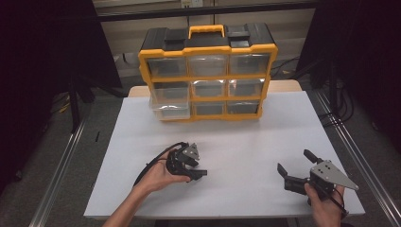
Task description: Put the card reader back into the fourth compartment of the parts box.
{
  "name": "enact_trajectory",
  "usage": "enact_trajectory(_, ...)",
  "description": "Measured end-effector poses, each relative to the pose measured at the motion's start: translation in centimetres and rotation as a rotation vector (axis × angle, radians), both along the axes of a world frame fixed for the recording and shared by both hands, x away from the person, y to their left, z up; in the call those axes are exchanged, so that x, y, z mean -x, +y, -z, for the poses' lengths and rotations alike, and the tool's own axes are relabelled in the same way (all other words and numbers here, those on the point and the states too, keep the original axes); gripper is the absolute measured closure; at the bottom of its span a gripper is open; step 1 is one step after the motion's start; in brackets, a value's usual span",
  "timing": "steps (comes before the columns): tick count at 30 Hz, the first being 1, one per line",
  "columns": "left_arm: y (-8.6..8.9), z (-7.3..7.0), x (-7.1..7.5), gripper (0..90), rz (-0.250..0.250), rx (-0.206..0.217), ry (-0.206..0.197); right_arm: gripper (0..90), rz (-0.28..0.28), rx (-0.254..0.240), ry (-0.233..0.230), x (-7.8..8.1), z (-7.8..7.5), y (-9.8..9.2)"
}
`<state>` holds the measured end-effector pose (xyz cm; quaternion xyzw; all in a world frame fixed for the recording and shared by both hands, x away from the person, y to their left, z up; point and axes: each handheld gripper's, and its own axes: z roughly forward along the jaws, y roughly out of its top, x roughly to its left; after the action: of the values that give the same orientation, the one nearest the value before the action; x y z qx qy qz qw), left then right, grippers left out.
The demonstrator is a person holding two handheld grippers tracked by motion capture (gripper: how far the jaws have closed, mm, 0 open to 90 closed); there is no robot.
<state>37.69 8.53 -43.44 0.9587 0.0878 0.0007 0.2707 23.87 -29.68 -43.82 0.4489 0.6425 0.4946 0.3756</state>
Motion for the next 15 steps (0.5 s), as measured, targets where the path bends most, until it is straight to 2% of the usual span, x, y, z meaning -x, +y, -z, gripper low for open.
enact_trajectory(2, -0.06, -0.02, 0.06, 48.4, 0.004, -0.009, -0.011, 1.5, -0.002, -0.001, 0.0, 0.02, 0.0, 0.01)
enact_trajectory(4, -0.13, -0.03, -0.07, 49.3, -0.003, -0.008, 0.007, 1.4, -0.004, -0.003, -0.002, 0.03, 0.01, 0.02)
enact_trajectory(8, -0.55, -0.27, -0.13, 51.4, 0.008, -0.043, 0.01, 1.4, 0.0, 0.001, 0.0, -0.01, 0.0, -0.02)
enact_trajectory(11, -0.65, -0.31, -0.29, 53.9, 0.005, -0.045, 0.027, 1.4, -0.003, 0.0, 0.002, -0.05, 0.02, 0.02)
enact_trajectory(15, -0.7, -0.42, -0.81, 61.6, 0.003, -0.052, 0.038, 1.3, -0.005, -0.001, 0.006, -0.09, 0.04, 0.07)
